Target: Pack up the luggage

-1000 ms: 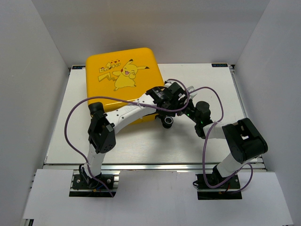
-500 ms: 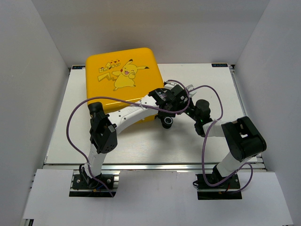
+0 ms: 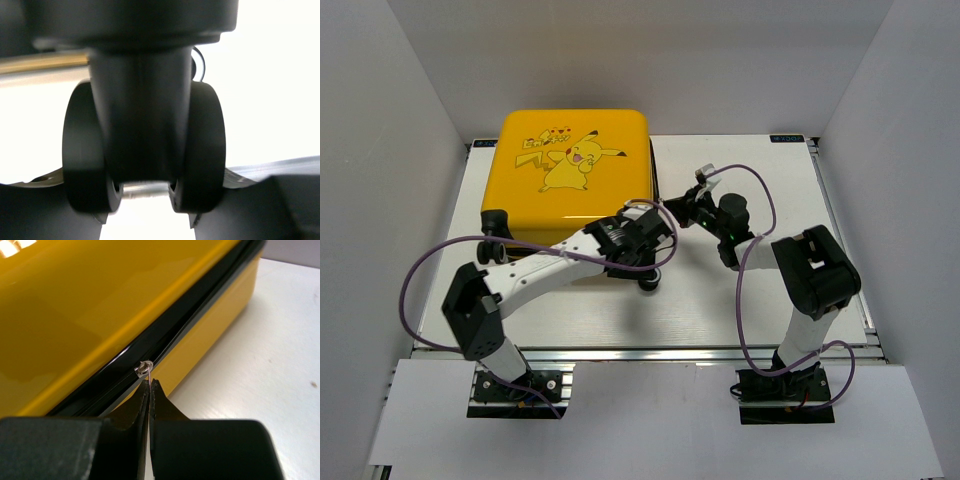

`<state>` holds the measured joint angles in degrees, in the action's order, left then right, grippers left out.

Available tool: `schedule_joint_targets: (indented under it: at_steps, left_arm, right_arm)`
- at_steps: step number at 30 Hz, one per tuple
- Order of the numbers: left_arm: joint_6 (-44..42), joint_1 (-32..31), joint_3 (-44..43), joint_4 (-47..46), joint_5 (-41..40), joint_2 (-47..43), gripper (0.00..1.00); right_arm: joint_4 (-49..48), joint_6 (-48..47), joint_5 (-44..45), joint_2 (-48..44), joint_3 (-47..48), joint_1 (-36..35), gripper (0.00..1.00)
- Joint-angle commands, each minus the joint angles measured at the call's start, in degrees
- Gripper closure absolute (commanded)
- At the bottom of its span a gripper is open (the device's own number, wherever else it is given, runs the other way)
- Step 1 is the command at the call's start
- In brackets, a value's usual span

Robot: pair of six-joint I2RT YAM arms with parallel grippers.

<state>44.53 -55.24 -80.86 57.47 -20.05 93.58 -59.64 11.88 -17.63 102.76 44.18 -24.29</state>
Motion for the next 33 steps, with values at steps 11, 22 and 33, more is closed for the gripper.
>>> schedule_joint_targets:
  at_steps: [11, 22, 33]
  left_arm:
    - [9.07, 0.93, 11.78, 14.4, 11.18, -27.74, 1.0]
    - [17.07, 1.98, 15.39, 17.32, 6.98, -31.45, 1.0]
    - [25.87, 3.12, 6.86, 15.22, -16.41, -27.58, 0.02]
  right_arm:
    - [-1.1, -4.06, 23.49, 16.92, 26.99, 3.99, 1.0]
    - [-1.77, -4.11, 25.66, 22.5, 34.6, 4.7, 1.0]
    - [-15.07, -11.62, 26.85, -6.67, -10.29, -0.05, 1.0]
